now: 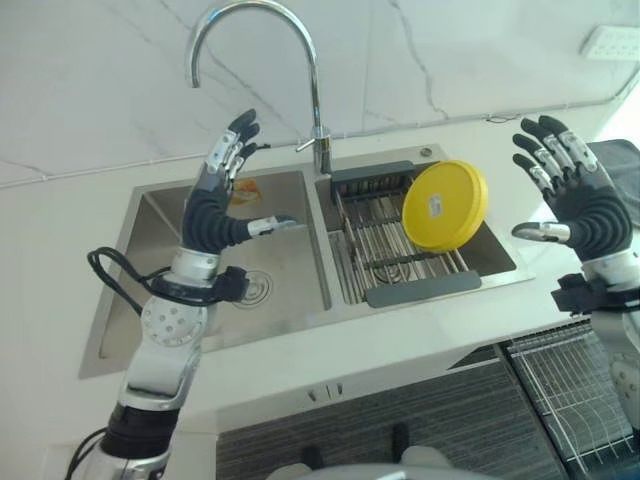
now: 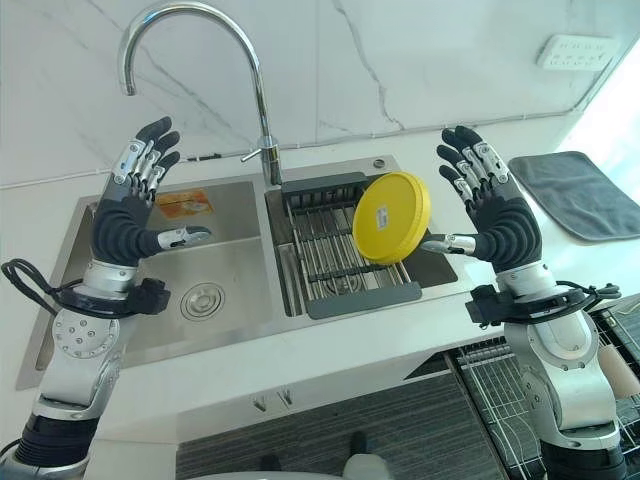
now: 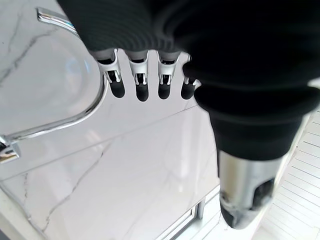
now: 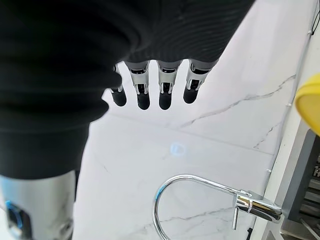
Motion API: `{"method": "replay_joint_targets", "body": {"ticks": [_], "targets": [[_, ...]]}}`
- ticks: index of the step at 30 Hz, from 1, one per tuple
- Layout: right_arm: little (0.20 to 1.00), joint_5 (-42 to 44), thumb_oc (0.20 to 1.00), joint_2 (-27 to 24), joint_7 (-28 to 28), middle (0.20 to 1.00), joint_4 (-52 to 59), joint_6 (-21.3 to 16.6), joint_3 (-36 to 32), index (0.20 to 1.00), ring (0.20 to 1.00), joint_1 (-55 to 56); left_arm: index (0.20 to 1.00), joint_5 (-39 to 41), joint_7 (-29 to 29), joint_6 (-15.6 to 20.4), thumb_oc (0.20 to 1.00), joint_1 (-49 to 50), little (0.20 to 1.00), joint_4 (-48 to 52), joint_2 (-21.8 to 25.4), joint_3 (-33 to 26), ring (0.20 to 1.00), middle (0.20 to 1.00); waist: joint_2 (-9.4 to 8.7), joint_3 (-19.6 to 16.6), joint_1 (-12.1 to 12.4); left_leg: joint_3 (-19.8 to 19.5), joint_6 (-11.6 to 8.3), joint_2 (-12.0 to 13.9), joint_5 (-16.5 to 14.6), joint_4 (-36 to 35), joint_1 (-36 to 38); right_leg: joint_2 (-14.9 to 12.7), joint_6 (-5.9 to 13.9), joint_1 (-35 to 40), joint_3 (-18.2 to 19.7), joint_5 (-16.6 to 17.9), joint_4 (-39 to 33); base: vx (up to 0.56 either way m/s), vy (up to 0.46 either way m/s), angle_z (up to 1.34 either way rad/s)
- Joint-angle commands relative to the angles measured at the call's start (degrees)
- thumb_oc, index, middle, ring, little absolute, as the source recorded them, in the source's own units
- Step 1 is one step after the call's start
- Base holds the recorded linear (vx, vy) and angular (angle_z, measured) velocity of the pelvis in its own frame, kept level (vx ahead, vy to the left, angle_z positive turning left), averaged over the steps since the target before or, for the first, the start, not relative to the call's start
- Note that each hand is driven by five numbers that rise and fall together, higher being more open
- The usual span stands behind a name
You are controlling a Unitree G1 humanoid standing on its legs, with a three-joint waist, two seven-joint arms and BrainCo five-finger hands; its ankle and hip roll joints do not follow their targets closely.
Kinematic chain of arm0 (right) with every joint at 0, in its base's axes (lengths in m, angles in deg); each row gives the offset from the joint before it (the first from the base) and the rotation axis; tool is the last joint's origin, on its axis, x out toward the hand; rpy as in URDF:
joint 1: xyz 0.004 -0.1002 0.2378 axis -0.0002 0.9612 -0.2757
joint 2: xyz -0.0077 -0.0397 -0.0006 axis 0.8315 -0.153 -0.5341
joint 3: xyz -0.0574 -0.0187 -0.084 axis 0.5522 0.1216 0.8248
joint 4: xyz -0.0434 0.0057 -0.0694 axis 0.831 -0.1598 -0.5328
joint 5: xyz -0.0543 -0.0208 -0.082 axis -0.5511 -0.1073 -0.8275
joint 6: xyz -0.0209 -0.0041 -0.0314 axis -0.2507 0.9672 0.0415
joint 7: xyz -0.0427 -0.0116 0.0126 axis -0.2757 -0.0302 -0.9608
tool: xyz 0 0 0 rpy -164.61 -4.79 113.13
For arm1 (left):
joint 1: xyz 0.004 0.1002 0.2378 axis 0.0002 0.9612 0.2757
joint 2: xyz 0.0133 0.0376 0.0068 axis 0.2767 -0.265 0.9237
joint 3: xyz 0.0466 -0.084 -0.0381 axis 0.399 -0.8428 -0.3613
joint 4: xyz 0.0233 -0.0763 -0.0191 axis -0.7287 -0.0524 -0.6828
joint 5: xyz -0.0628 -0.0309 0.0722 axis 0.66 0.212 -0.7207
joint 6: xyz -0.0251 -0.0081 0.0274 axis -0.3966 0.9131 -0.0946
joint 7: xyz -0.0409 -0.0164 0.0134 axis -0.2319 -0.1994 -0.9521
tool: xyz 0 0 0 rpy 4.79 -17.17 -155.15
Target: Place the dishes in the dishwasher.
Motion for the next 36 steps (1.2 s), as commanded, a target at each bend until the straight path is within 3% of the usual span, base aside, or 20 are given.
{"method": "replay_joint_targets", "body": {"ticks": [1,3,6,10,14,19,22,24,25,26,30,36], "targets": [[1.000,-0.16,1.000,-0.46,-0.98,1.000,0.45,-2.96,-1.84,1.000,1.000,-3.76,1.000,-0.02,-0.87,0.83,1.000,-1.04,1.000,3.69,2.12,-0.24,1.000,1.000,0.27,-0.96,1.25,-1.71,-0.59,2.01,-4.79,-0.21,0.35,-0.36,4.71,-0.09,0.72,-4.62,2.92,-0.01,0.003,-0.09],[1.000,-1.05,1.000,-0.47,0.47,1.000,0.49,-3.89,-1.14,1.000,1.000,-3.74,1.000,-2.28,-1.30,0.67,1.000,-1.75,1.000,3.65,2.07,0.82,1.000,1.000,-0.29,-0.84,1.76,-1.47,-0.53,2.17,-4.90,-0.21,0.03,-1.61,5.12,0.04,-0.19,-3.62,2.35,-0.03,-0.089,-0.10],[1.000,-0.28,1.000,-1.05,2.13,1.000,0.74,-4.10,-0.59,1.000,1.000,-3.85,1.000,-3.35,-1.36,0.88,1.000,-1.89,1.000,3.57,3.09,0.90,1.000,1.000,-1.08,-0.61,2.68,-0.35,-1.22,3.11,-5.62,-0.21,0.61,-5.59,6.75,-0.13,-2.81,1.48,0.66,-0.02,-0.260,-0.24],[1.000,-2.02,1.000,-0.64,1.41,1.000,-0.27,-4.91,1.66,1.000,1.000,-6.03,1.000,-2.87,-1.32,1.02,1.000,-3.01,1.000,3.16,4.22,1.33,1.000,1.000,-1.00,-0.30,3.78,1.51,-1.99,5.54,-5.63,-0.21,2.02,-7.63,7.35,0.25,-5.60,1.95,0.09,0.01,-0.385,-0.23],[1.000,2.65,1.000,0.01,0.00,1.000,-1.29,-2.11,2.48,1.000,1.000,-6.91,1.000,-2.67,-2.35,1.02,1.000,-1.94,1.000,3.13,4.08,0.48,1.000,1.000,-0.69,-1.12,3.92,4.10,-3.36,8.58,-4.44,-0.21,2.87,-5.01,6.86,1.70,-6.94,-1.55,-1.25,0.03,-0.470,-0.21],[1.000,2.28,1.000,-0.52,0.81,1.000,-1.33,2.36,1.44,1.000,1.000,-6.37,1.000,-0.49,-1.42,0.68,1.000,1.32,1.000,3.00,2.30,-1.55,1.000,1.000,0.48,-1.53,2.84,7.51,-7.34,13.82,-0.01,2.62,1.70,-0.67,2.77,2.60,-6.23,-4.58,-1.25,0.05,-0.399,-0.16],[1.000,3.12,1.000,-2.31,1.29,1.000,-2.44,4.16,0.92,1.000,1.000,-6.68,1.000,0.79,-0.20,1.42,1.000,2.15,1.000,2.44,1.10,-1.64,1.000,1.000,0.80,-1.02,2.87,7.93,-7.88,13.70,-0.22,8.66,-1.66,-0.37,1.84,2.89,-7.94,-5.18,-1.25,-0.01,-0.192,0.08],[1.000,4.06,1.000,-2.14,0.03,1.000,-3.57,4.53,1.64,1.000,1.000,-7.32,1.000,2.83,1.49,3.23,1.000,2.31,1.000,2.06,0.06,-1.43,1.000,1.000,1.70,-0.74,2.28,12.48,-8.87,15.53,3.21,3.96,-2.62,-1.01,2.40,3.27,-10.45,-5.49,-1.25,-0.03,0.095,0.35],[1.000,3.97,1.000,-1.80,-0.07,1.000,-3.84,4.36,1.89,1.000,1.000,-7.40,1.000,2.91,1.72,3.71,1.000,2.18,1.000,1.91,-0.17,-1.26,1.000,1.000,1.89,-0.79,2.05,12.56,-9.37,15.94,3.04,2.99,-1.99,-1.20,2.72,3.70,-10.51,-6.14,-1.25,-0.05,0.150,0.64],[1.000,4.38,1.000,-1.10,0.13,1.000,-4.19,4.01,2.57,1.000,1.000,-7.42,1.000,2.61,1.68,4.64,1.000,2.09,1.000,1.48,-0.40,-0.94,1.000,1.000,1.99,-0.59,1.82,13.27,-8.86,15.70,3.24,1.79,-1.57,-1.68,2.71,3.59,-11.57,-5.54,-1.25,-0.02,0.150,0.73],[1.000,9.05,1.000,0.49,2.68,1.000,-6.36,5.86,3.88,1.000,1.000,-7.15,1.000,2.54,-0.28,4.80,1.000,0.79,1.000,0.12,0.37,0.04,1.000,1.000,2.58,-1.99,1.90,9.71,-8.34,13.44,1.68,-0.21,-0.51,-2.88,3.83,3.59,-11.65,-5.03,-1.25,0.02,0.242,0.31],[1.000,16.68,1.000,4.40,0.70,1.000,-8.32,6.37,5.96,1.000,1.000,-8.42,1.000,3.74,0.21,3.07,1.000,-1.05,1.000,-0.34,1.06,-0.10,1.000,1.000,1.69,-2.31,4.88,6.28,-6.82,9.81,-0.98,-0.21,-0.03,-6.15,6.15,4.94,-15.84,-2.72,-0.38,0.05,0.242,0.11]]}}
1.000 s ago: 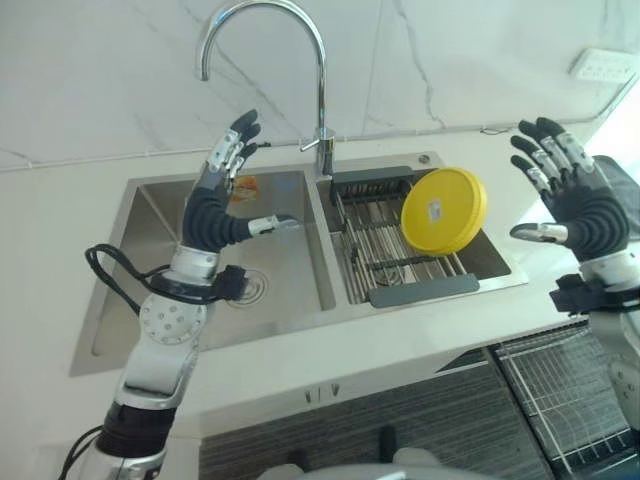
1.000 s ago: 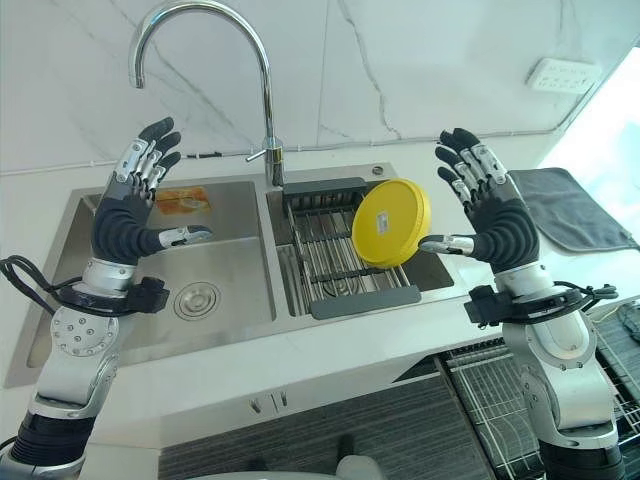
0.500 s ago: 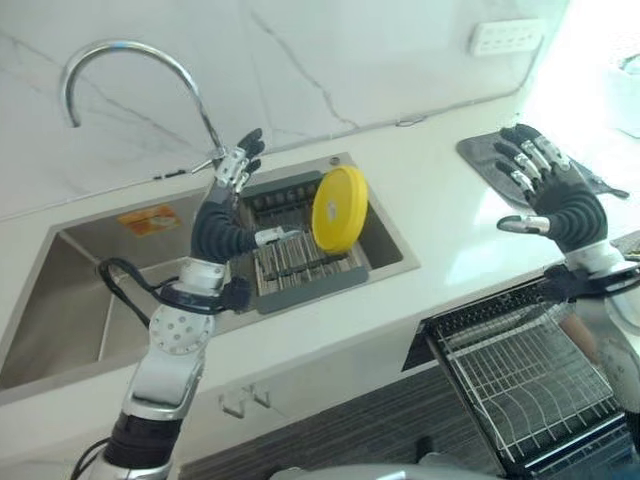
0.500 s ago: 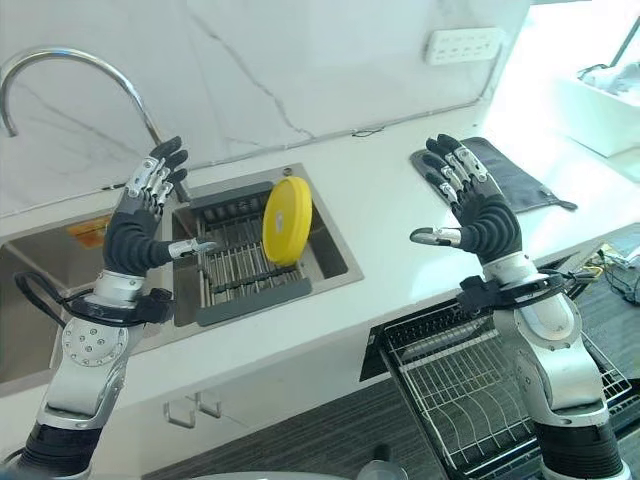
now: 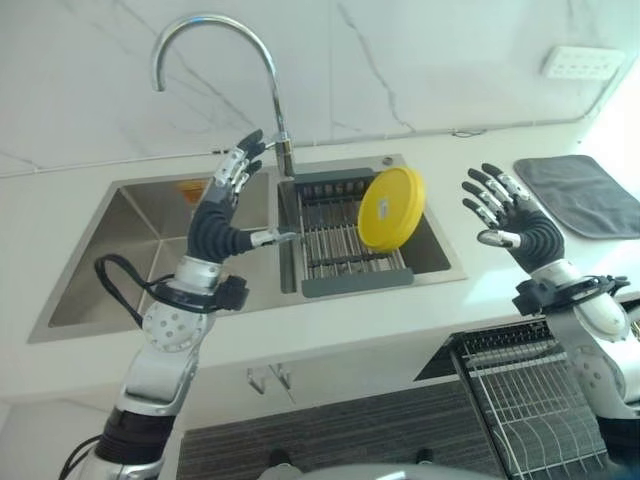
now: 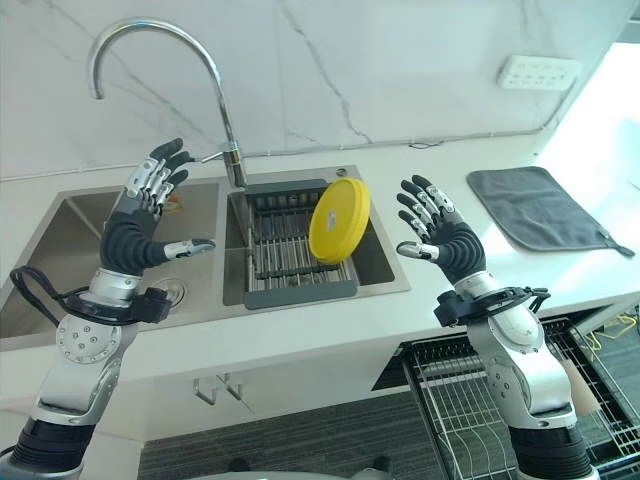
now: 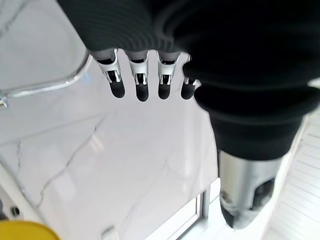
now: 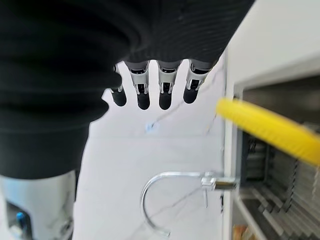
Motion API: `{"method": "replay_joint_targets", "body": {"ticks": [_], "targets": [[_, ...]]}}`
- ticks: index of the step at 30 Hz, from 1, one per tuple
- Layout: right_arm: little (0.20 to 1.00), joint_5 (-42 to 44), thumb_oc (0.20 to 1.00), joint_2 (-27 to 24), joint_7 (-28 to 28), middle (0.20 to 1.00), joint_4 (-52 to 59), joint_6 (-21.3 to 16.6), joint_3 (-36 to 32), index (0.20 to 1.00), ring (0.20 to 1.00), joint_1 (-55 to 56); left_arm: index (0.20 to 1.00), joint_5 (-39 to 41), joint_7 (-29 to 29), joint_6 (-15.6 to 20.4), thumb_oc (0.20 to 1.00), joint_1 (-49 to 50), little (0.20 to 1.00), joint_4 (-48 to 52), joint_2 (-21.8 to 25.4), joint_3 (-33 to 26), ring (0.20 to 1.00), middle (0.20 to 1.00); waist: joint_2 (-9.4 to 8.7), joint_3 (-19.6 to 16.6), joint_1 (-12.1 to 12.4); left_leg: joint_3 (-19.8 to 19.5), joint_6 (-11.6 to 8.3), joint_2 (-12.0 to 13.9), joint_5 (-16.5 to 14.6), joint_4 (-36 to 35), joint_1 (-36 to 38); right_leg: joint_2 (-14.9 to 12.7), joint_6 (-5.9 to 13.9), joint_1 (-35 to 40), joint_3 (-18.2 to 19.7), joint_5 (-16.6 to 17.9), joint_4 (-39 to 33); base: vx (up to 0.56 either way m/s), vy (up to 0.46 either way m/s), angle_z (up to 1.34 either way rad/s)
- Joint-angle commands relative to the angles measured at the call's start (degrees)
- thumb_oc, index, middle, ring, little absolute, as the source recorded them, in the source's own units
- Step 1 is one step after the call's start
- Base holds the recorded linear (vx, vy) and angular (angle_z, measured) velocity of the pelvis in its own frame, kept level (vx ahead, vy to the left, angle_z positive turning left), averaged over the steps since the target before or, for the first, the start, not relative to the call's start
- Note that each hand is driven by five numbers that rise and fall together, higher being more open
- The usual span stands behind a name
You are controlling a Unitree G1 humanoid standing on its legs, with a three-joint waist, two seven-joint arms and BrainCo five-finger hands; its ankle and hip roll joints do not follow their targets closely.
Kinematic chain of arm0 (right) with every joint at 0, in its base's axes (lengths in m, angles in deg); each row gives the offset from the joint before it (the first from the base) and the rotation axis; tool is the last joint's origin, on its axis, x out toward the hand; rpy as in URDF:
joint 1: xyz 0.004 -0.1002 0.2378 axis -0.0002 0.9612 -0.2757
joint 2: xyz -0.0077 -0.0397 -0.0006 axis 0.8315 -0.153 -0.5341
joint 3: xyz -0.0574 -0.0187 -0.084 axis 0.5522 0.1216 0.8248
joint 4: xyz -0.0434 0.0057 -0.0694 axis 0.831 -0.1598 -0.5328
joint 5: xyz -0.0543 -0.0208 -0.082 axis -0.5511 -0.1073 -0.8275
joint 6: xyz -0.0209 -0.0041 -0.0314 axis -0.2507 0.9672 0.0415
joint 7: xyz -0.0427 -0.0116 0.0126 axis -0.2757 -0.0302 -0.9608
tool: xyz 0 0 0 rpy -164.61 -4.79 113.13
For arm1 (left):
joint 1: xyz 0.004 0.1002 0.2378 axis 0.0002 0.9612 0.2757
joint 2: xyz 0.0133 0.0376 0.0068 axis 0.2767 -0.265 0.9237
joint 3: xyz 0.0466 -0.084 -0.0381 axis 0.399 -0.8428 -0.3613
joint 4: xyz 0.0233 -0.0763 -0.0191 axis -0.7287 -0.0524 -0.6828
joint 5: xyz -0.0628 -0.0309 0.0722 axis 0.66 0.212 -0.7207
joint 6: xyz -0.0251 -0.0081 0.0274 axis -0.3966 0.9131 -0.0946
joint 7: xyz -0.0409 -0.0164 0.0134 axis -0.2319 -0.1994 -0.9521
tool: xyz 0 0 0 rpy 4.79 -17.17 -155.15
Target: Place the dishes in the dishwasher.
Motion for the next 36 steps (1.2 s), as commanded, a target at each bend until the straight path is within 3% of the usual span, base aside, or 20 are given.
{"method": "replay_joint_targets", "body": {"ticks": [1,2,5,6,10,20,24,28,36], "targets": [[1.000,7.60,1.000,-0.17,-2.33,1.000,0.74,-2.16,-2.11,1.000,1.000,-5.03,1.000,2.00,-0.16,1.20,1.000,-3.54,1.000,1.76,0.31,-1.09,1.000,1.000,1.95,0.78,0.77,-8.13,-1.16,0.98,-7.64,-0.10,3.48,1.09,1.52,2.28,-2.91,-4.96,2.82,0.02,0.165,0.13],[1.000,8.42,1.000,1.49,-2.73,1.000,0.53,-3.97,-2.68,1.000,1.000,-3.92,1.000,-0.14,0.25,2.16,1.000,-3.43,1.000,1.25,0.54,-1.08,1.000,1.000,1.74,1.26,0.59,-9.48,-0.07,0.62,-7.73,-0.10,3.25,1.05,1.25,0.46,-1.23,-5.51,7.32,0.00,0.059,0.18],[1.000,9.97,1.000,2.92,-2.78,1.000,0.49,-6.72,-3.04,1.000,1.000,-3.31,1.000,-0.56,-1.21,2.97,1.000,-3.91,1.000,0.99,1.79,-0.78,1.000,1.000,1.65,1.58,0.58,-10.04,-0.11,1.13,-7.76,-0.10,2.78,1.20,0.82,-0.02,-0.92,-5.47,4.44,-0.03,-0.086,0.21],[1.000,8.89,1.000,3.51,-2.89,1.000,-0.38,-7.69,-3.29,1.000,1.000,-3.81,1.000,-1.23,-2.95,3.06,1.000,-4.43,1.000,0.71,2.40,-1.53,1.000,1.000,1.34,1.61,0.71,-9.32,-0.41,1.36,-7.68,-0.10,2.84,1.24,1.53,0.32,-1.39,-4.28,1.51,-0.04,-0.153,0.05],[1.000,5.09,1.000,2.48,-5.79,1.000,-1.93,-8.90,-3.30,1.000,1.000,-5.82,1.000,-0.99,-6.82,2.91,1.000,-3.42,1.000,0.28,1.80,-2.64,1.000,1.000,1.61,0.22,1.43,-8.19,-1.37,2.80,-6.84,-0.10,2.65,2.11,1.14,0.83,-1.84,-5.07,0.03,-0.01,-0.115,-0.06],[1.000,3.72,1.000,-0.57,-11.98,1.000,-2.45,-8.17,-6.92,1.000,1.000,-6.11,1.000,-0.36,-6.09,2.90,1.000,-1.03,1.000,-0.37,1.78,-4.32,1.000,1.000,2.60,-1.08,0.32,-6.98,-2.62,4.59,-6.75,-0.10,4.06,3.47,0.00,2.15,-0.57,-7.20,0.03,0.01,-0.019,-0.04],[1.000,6.54,1.000,-0.40,-11.12,1.000,-5.22,-5.70,-6.91,1.000,1.000,-6.06,1.000,-0.05,-3.46,2.27,1.000,-0.12,1.000,-1.16,1.65,-4.02,1.000,1.000,2.70,-1.21,0.42,-7.28,-2.70,4.60,-6.84,-0.10,4.23,3.59,-0.10,2.29,-0.27,-7.40,0.03,0.00,0.000,0.00],[1.000,8.02,1.000,-0.37,-9.13,1.000,-9.36,-4.02,-5.86,1.000,1.000,-6.95,1.000,6.44,4.01,-0.79,1.000,2.64,1.000,-2.89,0.84,-2.93,1.000,1.000,2.68,-1.47,1.50,-7.64,-2.67,4.68,-6.79,-0.10,4.18,3.78,-0.41,2.42,-0.70,-7.52,0.03,0.00,-0.025,0.01],[1.000,8.60,1.000,0.32,-9.47,1.000,-15.63,-4.20,-3.94,1.000,1.000,-10.15,1.000,16.28,14.84,8.40,1.000,8.39,1.000,-3.09,-0.81,-1.56,1.000,1.000,2.64,-1.41,3.90,-7.98,-2.73,4.81,-6.52,-0.10,3.79,3.91,-1.04,2.69,-1.90,-7.57,0.03,-0.01,-0.022,0.02]]}}
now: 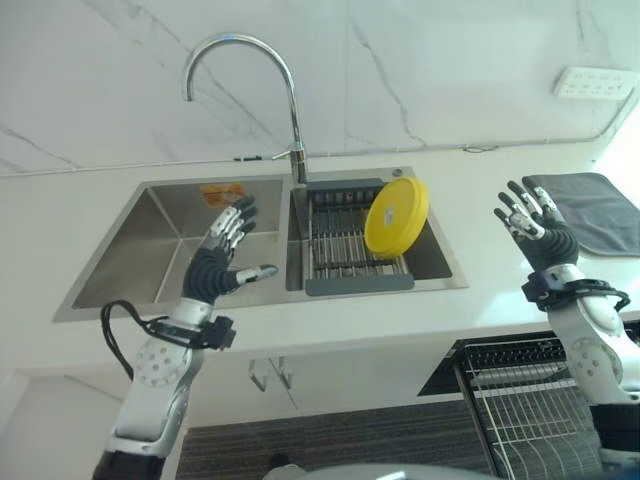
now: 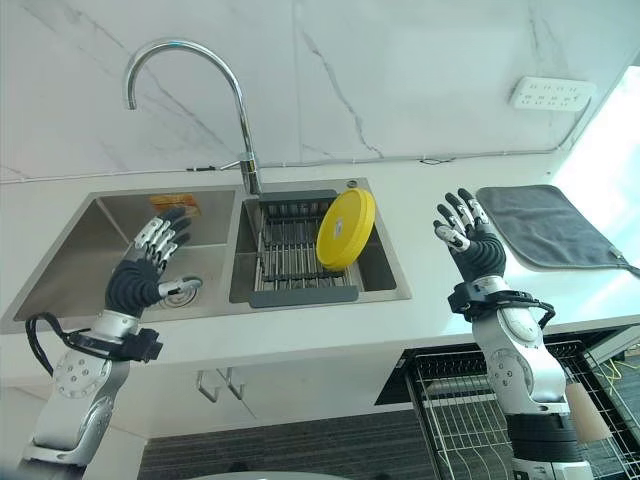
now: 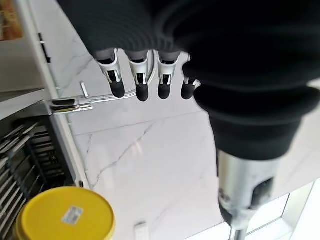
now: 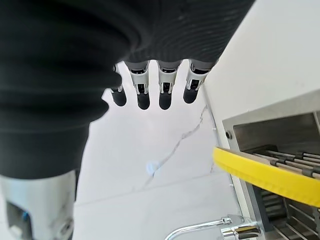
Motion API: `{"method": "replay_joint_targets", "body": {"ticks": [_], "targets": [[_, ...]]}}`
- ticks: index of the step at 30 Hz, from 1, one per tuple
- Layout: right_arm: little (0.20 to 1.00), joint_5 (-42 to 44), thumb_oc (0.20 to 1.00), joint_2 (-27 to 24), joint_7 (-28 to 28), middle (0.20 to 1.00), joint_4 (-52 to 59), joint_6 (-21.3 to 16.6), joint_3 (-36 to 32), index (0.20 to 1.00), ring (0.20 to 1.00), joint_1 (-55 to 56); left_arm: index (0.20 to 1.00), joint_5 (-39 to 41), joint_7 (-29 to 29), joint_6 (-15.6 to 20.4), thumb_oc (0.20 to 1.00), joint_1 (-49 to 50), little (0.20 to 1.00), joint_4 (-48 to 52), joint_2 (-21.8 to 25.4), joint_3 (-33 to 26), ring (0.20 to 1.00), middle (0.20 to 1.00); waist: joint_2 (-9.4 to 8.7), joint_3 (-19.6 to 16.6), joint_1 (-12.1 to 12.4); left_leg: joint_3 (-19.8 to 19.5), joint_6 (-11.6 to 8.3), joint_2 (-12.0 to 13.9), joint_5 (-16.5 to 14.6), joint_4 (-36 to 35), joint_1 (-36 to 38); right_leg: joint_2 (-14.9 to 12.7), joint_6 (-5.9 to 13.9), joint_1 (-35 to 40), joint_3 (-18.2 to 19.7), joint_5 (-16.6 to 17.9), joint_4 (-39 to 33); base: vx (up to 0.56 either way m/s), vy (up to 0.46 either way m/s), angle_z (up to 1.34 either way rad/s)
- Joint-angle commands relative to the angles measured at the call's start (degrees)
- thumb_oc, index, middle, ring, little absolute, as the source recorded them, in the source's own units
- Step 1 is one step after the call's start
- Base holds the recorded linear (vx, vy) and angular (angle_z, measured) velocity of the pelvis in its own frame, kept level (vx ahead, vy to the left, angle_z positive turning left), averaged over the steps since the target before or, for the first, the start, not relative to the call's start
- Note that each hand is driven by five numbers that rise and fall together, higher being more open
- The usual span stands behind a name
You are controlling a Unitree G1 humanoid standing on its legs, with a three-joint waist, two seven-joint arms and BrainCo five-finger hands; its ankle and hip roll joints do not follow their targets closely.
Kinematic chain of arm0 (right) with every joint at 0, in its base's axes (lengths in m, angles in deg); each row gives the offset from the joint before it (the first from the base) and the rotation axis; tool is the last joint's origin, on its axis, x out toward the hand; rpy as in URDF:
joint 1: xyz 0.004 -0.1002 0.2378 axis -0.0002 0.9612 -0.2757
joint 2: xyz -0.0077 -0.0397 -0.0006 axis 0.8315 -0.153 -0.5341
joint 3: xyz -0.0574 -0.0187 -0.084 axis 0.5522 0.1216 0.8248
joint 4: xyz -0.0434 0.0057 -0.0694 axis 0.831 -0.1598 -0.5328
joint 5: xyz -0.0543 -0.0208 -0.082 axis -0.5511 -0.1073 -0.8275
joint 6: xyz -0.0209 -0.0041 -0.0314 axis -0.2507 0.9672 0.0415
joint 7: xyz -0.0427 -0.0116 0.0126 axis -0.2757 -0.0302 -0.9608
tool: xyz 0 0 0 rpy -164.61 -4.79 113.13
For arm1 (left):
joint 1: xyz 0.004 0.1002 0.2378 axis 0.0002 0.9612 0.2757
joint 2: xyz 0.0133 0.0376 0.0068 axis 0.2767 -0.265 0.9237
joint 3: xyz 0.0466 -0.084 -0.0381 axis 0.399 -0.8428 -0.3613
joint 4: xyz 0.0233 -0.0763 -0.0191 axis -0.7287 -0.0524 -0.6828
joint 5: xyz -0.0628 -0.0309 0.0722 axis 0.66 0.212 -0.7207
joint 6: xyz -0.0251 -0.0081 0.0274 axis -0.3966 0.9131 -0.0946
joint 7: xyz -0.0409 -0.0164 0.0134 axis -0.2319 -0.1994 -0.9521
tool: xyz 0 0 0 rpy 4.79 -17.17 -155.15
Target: Place the dishes in the dishwasher.
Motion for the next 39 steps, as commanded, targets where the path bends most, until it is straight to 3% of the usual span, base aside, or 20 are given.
{"method": "replay_joint_targets", "body": {"ticks": [1,6,12,17,22,36,39], "targets": [[1.000,1.66,1.000,-0.39,0.20,1.000,-0.05,-2.09,-1.46,1.000,1.000,-8.22,1.000,3.35,4.37,8.62,1.000,-4.83,1.000,2.00,1.28,-0.43,1.000,1.000,-0.28,0.66,1.00,-2.79,-0.83,0.54,-7.46,0.25,3.92,-0.73,0.16,1.46,-2.08,-4.96,0.34,-0.01,-0.023,0.06],[1.000,1.86,1.000,-0.32,-0.86,1.000,-3.79,-1.40,0.60,1.000,1.000,-11.55,1.000,4.33,1.70,10.04,1.000,-6.37,1.000,0.54,1.86,0.46,1.000,1.000,-0.28,0.77,1.60,-3.22,-0.97,0.61,-7.28,0.25,4.04,-0.67,0.01,1.89,-2.41,-4.98,0.34,0.02,-0.016,0.05],[1.000,3.34,1.000,-1.49,-1.43,1.000,-7.92,0.38,1.08,1.000,1.000,-14.74,1.000,4.79,3.96,10.36,1.000,-5.13,1.000,-0.98,2.66,0.78,1.000,1.000,-0.18,0.61,2.61,-3.88,-0.96,0.42,-7.36,0.25,3.88,-0.66,-0.20,1.97,-2.57,-5.04,0.34,0.02,-0.008,0.03],[1.000,3.47,1.000,-2.11,-2.10,1.000,-11.43,0.98,1.63,1.000,1.000,-16.92,1.000,8.00,10.99,15.13,1.000,-3.12,1.000,-1.68,3.40,1.68,1.000,1.000,-0.07,0.82,3.14,-3.83,-1.06,0.36,-7.37,0.25,3.99,-0.75,-0.22,2.12,-2.76,-5.00,0.34,0.02,-0.004,0.04],[1.000,4.55,1.000,-2.55,-2.42,1.000,-16.01,0.90,2.58,1.000,1.000,-18.74,1.000,10.31,8.85,17.48,1.000,-3.64,1.000,-3.49,4.27,2.08,1.000,1.000,0.03,0.93,3.25,-3.59,-1.07,0.40,-7.35,0.25,4.26,-0.73,-0.24,2.25,-2.64,-5.00,0.34,0.00,0.000,0.00],[1.000,5.90,1.000,-3.84,-2.43,1.000,-21.73,3.82,4.46,1.000,1.000,-22.53,1.000,11.37,3.82,15.35,1.000,-6.58,1.000,-2.07,2.39,2.09,1.000,1.000,-0.58,0.87,3.65,-4.19,-1.19,0.37,-7.32,0.25,4.60,-0.58,-0.53,2.67,-2.98,-4.96,0.34,0.00,0.000,0.00],[1.000,5.77,1.000,-4.39,-2.55,1.000,-22.84,4.28,5.18,1.000,1.000,-23.54,1.000,10.49,1.12,12.80,1.000,-7.43,1.000,-2.31,2.45,2.73,1.000,1.000,-0.63,0.92,3.68,-4.20,-1.28,0.39,-7.27,0.25,4.60,-0.62,-0.47,2.73,-3.18,-4.95,0.34,0.00,0.000,0.00]]}}
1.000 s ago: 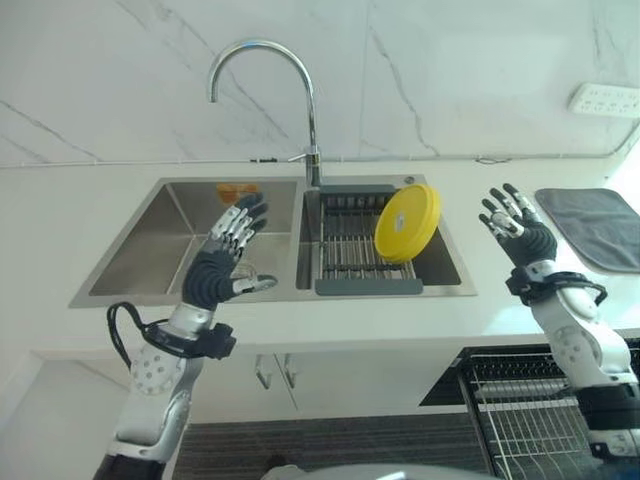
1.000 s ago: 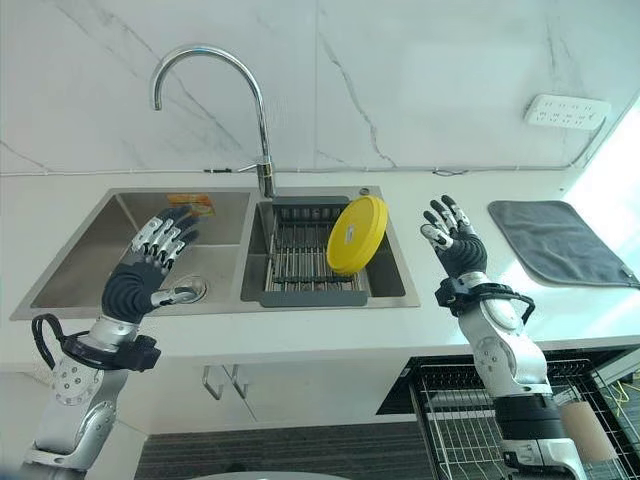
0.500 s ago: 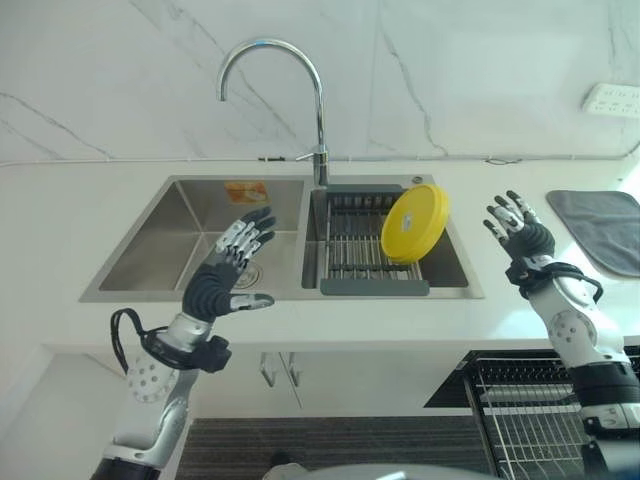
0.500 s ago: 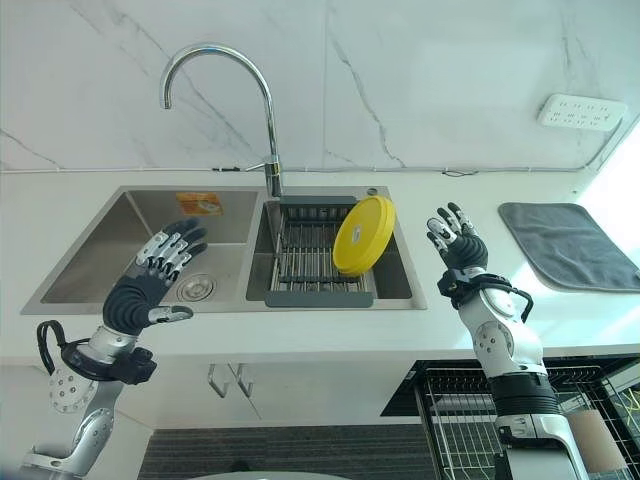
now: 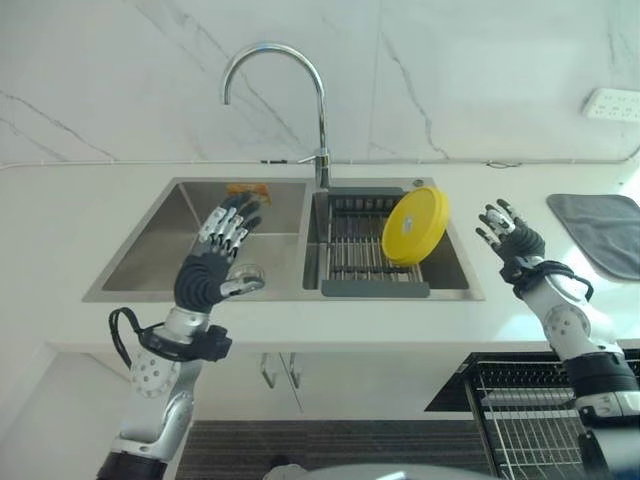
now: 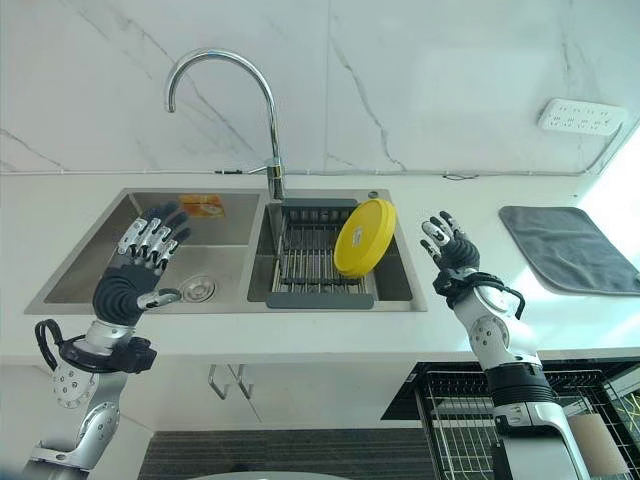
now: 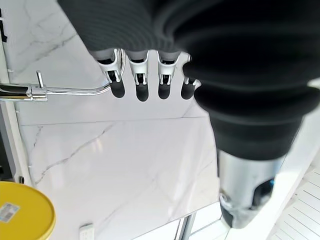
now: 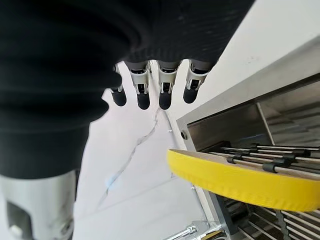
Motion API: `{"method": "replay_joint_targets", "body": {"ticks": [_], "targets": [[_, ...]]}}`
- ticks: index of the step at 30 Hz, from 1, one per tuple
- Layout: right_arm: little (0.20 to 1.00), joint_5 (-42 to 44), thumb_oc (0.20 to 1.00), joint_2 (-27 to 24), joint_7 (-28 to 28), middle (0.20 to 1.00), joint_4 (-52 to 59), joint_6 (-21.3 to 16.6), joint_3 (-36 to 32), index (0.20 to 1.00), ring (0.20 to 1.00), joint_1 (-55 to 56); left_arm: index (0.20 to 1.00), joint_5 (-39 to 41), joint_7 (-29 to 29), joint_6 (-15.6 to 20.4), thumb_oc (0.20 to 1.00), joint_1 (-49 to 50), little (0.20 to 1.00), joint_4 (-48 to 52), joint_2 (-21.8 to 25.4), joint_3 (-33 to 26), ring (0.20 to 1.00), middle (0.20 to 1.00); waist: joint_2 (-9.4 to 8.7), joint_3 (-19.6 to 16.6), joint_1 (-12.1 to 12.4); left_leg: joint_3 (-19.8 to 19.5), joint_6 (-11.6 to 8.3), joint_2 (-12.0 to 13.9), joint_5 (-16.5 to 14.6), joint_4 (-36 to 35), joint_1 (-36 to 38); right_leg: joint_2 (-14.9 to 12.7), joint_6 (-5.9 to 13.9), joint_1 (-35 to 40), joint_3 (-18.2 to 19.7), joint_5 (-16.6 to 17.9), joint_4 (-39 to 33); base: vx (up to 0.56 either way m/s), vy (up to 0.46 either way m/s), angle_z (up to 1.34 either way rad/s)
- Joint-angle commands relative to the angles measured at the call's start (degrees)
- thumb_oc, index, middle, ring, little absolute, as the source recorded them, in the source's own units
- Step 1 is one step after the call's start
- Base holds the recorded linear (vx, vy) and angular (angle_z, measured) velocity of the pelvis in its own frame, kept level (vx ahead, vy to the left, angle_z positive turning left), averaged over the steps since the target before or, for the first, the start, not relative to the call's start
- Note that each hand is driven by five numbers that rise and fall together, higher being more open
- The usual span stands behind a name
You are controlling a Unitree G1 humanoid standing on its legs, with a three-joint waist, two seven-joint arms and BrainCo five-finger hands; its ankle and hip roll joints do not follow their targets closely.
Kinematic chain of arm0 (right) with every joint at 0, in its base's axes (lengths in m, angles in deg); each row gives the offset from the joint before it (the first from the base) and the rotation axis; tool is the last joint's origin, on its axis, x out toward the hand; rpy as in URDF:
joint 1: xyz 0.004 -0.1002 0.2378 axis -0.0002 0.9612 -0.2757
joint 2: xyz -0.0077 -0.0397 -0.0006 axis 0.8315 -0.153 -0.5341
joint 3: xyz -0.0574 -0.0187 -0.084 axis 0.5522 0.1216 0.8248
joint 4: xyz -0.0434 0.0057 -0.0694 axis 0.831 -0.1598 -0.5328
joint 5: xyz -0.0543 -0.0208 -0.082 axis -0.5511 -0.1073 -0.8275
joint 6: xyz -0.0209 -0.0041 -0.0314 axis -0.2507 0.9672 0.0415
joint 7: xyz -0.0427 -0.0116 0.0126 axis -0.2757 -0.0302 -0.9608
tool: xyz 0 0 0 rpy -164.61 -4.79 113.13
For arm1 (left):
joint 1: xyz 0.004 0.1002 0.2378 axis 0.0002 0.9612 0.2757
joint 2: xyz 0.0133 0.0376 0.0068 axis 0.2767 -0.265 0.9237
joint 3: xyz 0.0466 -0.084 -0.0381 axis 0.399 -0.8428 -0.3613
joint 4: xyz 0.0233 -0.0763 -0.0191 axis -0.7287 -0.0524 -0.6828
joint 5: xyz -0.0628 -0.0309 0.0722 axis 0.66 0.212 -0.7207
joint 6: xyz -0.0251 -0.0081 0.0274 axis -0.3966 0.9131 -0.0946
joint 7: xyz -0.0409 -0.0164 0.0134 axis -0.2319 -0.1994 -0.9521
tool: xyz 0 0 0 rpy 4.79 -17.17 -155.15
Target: Place the dishes in the dishwasher.
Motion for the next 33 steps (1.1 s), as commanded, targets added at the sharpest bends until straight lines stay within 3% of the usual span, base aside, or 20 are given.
{"method": "replay_joint_targets", "body": {"ticks": [1,4,33], "targets": [[1.000,1.90,1.000,-3.93,-0.21,1.000,-1.78,-1.63,-0.21,1.000,1.000,-10.62,1.000,1.33,-3.67,-0.14,1.000,-6.18,1.000,2.35,1.32,1.02,1.000,1.000,-0.77,1.53,1.94,-2.53,-1.42,0.63,-7.46,0.24,4.58,-0.37,-0.51,1.39,-1.53,-4.31,0.37,0.00,0.000,0.00],[1.000,1.92,1.000,-4.16,-0.33,1.000,-2.52,-1.02,-0.25,1.000,1.000,-11.12,1.000,1.98,-3.49,-1.42,1.000,-6.26,1.000,3.21,0.72,1.26,1.000,1.000,-0.80,1.60,2.08,-2.62,-1.42,0.69,-7.44,0.24,4.60,-0.33,-0.59,1.52,-1.71,-4.36,0.37,0.00,0.000,0.00],[1.000,2.21,1.000,-5.12,1.04,1.000,-13.16,2.78,4.54,1.000,1.000,-16.23,1.000,0.70,-7.91,-2.00,1.000,-8.25,1.000,4.36,2.22,2.50,1.000,1.000,-0.58,2.45,3.48,-3.49,-1.72,0.46,-6.98,0.24,4.79,-0.30,-0.76,2.45,-2.80,-4.56,0.37,0.00,0.000,0.01]]}}
